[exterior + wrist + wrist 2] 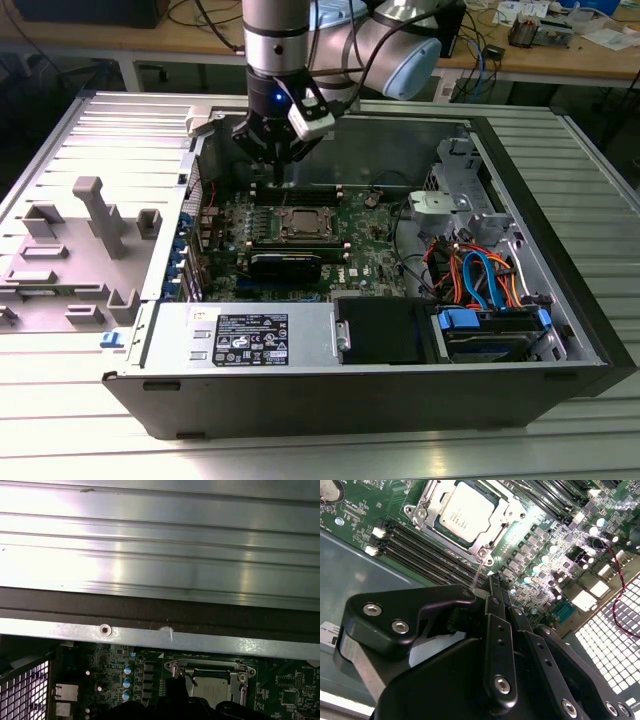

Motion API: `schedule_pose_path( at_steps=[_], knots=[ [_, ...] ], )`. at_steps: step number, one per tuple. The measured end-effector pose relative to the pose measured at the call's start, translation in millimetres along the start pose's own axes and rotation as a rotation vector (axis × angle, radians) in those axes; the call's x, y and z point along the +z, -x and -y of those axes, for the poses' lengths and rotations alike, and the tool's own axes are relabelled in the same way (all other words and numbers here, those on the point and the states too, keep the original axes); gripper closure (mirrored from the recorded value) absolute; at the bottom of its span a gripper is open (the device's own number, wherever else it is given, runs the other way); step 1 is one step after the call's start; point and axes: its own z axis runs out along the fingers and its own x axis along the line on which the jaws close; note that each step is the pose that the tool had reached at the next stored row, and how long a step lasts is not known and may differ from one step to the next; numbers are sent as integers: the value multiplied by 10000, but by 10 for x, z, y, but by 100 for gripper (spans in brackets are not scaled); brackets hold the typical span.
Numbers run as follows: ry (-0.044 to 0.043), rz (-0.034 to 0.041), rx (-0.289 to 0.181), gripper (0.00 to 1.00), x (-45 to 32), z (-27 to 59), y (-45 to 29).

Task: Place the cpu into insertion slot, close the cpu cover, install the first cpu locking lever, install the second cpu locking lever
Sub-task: 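Install the first cpu locking lever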

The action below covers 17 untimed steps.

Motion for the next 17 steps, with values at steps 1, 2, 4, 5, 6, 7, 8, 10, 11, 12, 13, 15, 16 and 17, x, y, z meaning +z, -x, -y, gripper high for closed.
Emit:
schedule_pose_path(
  at_steps=[1,2,4,5,6,7,8,10,11,12,13,15,16,17],
  knots=[
    [0,0,0,89,4,0,2],
    [1,1,-1,89,9,0,3],
    [0,0,-1,89,26,0,22],
    [0,1,-1,89,32,1,30],
    [1,2,-1,89,39,1,38],
    [0,0,-2,89,48,2,47],
    [0,1,-1,89,54,2,54],
    [-6,-1,-2,89,65,2,63],
    [-13,-2,-2,89,72,2,71],
    [-22,-1,-2,89,79,2,79],
    [-27,-1,-2,89,85,2,85],
    [-33,-2,-2,89,114,0,107],
    [-38,-3,-2,89,141,-4,120],
    [-40,-2,-1,89,156,-7,126]
  ],
)
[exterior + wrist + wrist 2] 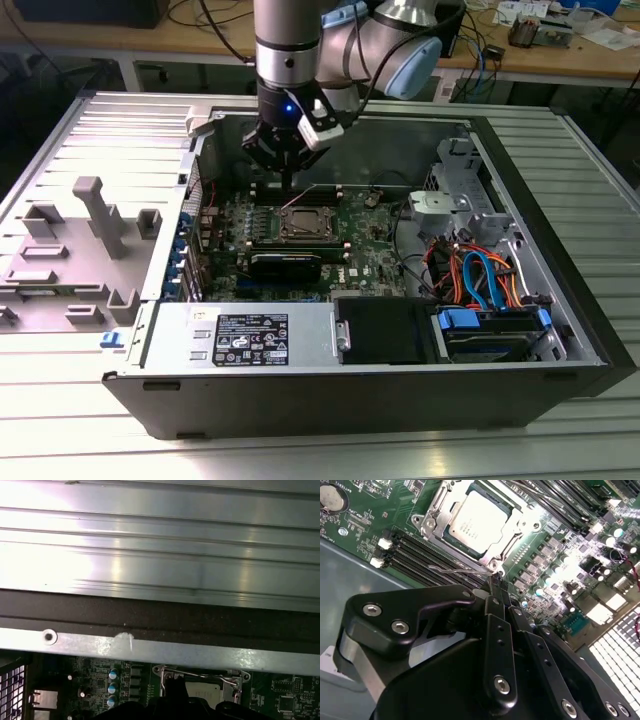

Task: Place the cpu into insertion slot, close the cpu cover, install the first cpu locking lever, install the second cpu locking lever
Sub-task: 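Install the first cpu locking lever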

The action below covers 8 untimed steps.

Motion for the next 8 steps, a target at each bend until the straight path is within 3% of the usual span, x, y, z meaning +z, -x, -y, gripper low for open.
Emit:
schedule_pose_path(
  at_steps=[8],
  knots=[
    [-9,-19,344,89,87,-7,36]
  ],
)
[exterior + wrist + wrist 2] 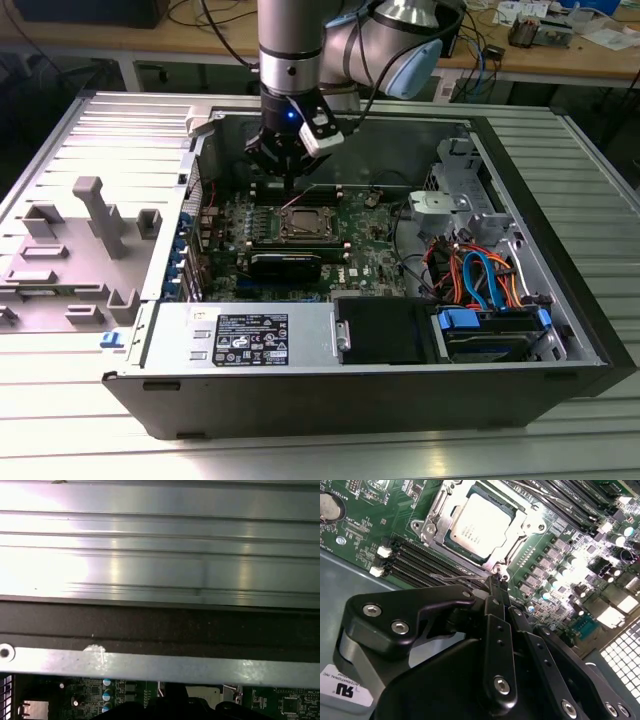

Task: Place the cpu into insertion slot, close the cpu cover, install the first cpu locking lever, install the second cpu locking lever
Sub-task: 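Install the first cpu locking lever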

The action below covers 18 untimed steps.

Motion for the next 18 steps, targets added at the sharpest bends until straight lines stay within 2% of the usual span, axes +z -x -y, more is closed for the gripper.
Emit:
schedule_pose_path(
  at_steps=[5,18],
  knots=[
    [3,-7,184,89,6,-2,9],
    [3,-42,184,89,37,-34,76]
  ],
)
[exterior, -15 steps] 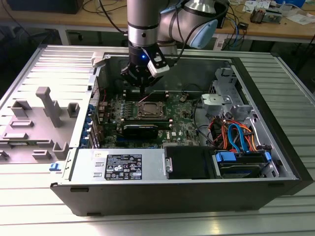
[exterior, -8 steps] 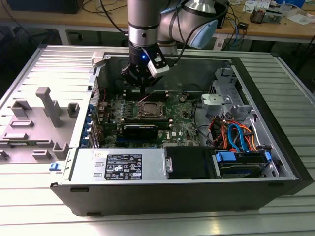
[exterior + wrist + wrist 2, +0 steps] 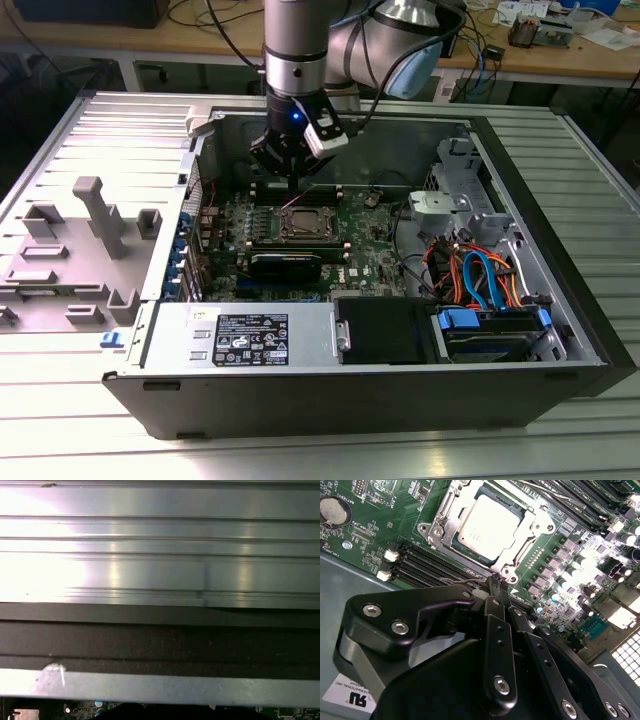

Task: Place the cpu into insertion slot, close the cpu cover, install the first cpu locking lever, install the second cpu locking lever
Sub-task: 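Install the first cpu locking lever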

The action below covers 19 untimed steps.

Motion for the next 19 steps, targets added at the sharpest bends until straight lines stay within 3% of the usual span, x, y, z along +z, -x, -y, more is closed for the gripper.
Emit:
schedule_pose_path(
  at_steps=[11,19],
  knots=[
    [2,-35,-3,89,38,-14,27],
    [0,-48,-4,89,102,-47,89]
  ],
)
